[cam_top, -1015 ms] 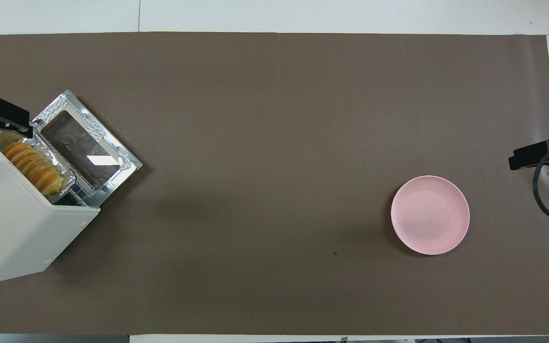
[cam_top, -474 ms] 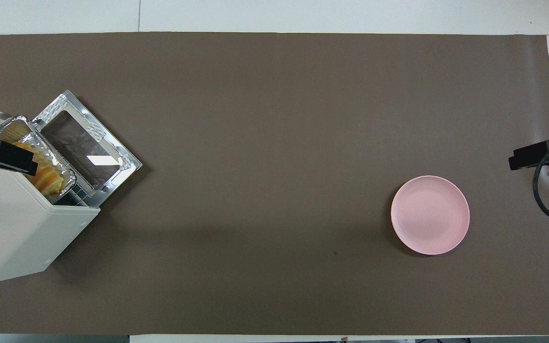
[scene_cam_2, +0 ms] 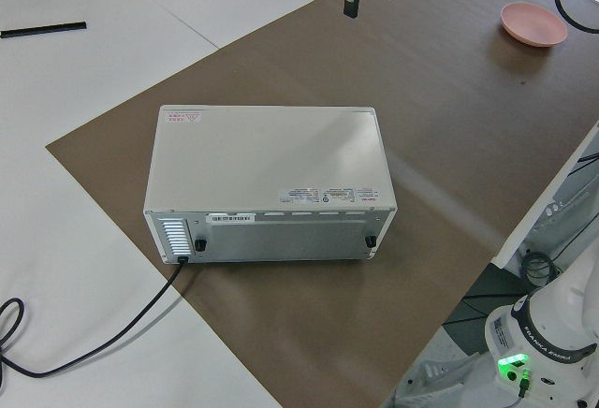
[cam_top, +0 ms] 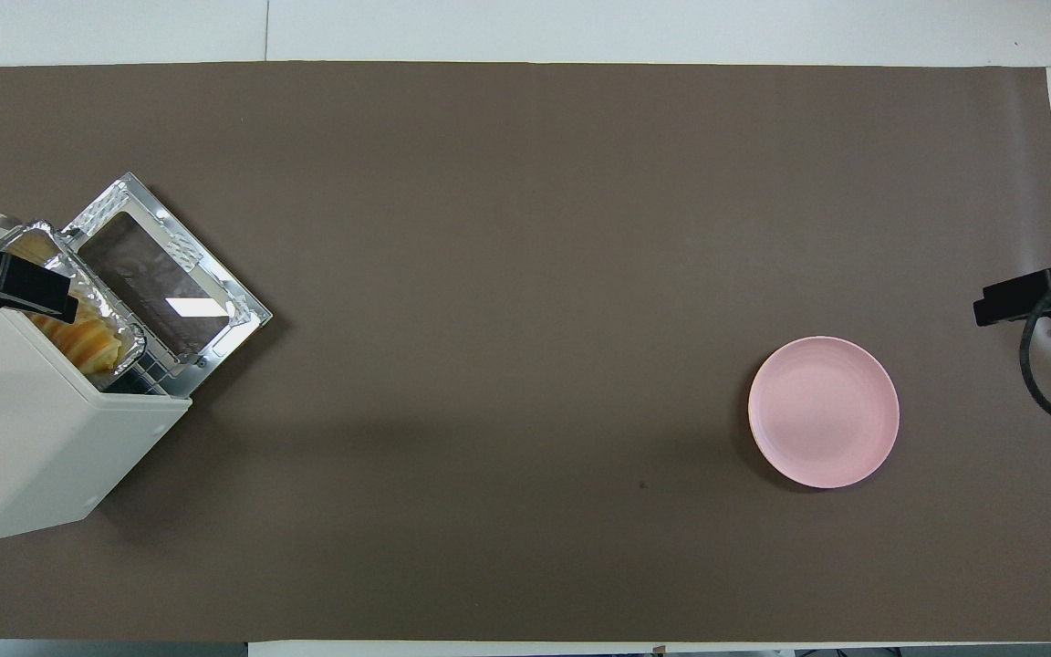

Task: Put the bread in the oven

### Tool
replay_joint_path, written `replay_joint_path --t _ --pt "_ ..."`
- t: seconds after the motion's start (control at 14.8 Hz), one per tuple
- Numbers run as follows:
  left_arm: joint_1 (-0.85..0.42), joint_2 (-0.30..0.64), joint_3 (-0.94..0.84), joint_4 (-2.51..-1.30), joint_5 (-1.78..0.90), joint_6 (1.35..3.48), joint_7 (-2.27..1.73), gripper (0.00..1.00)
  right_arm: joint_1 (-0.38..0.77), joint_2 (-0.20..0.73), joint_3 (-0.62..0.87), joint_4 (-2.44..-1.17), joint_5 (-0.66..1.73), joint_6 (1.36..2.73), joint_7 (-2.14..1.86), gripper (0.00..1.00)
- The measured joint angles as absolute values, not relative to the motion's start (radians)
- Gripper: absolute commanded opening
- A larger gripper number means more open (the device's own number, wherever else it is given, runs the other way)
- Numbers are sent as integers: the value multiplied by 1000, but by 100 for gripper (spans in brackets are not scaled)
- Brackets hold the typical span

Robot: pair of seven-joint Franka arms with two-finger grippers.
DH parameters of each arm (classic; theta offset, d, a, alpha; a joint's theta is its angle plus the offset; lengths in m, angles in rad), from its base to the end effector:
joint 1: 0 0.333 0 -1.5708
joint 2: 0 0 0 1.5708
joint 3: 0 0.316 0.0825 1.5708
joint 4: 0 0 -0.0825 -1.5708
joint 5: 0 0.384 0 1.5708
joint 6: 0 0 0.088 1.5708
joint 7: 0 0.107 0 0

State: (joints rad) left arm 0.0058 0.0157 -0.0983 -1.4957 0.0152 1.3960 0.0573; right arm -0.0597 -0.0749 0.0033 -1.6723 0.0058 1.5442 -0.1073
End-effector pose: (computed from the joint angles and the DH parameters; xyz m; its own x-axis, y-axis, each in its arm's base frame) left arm 0.5388 -0.0477 0.6364 0.9825 -0.1462 -0.1156 -0.1480 -0.9890 -0.0070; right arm 0.5261 -0.0290 0.6150 0.9973 0.0511 -0.0523 0.0506 -0.9987 -0.0112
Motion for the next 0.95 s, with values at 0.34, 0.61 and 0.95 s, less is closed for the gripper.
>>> replay_joint_path --t 0.34,0.61,0.95 --pt "2 14 -110 -1490 13 1422 57 100 -60 -75 3 -1672 6 1544 -107 100" --pt "3 5 -116 -1583 13 1500 57 100 -60 -75 3 -1672 6 1544 -107 100" --pt "5 -16 -118 -1585 7 1499 57 100 -60 -75 3 -1672 6 1544 -107 100"
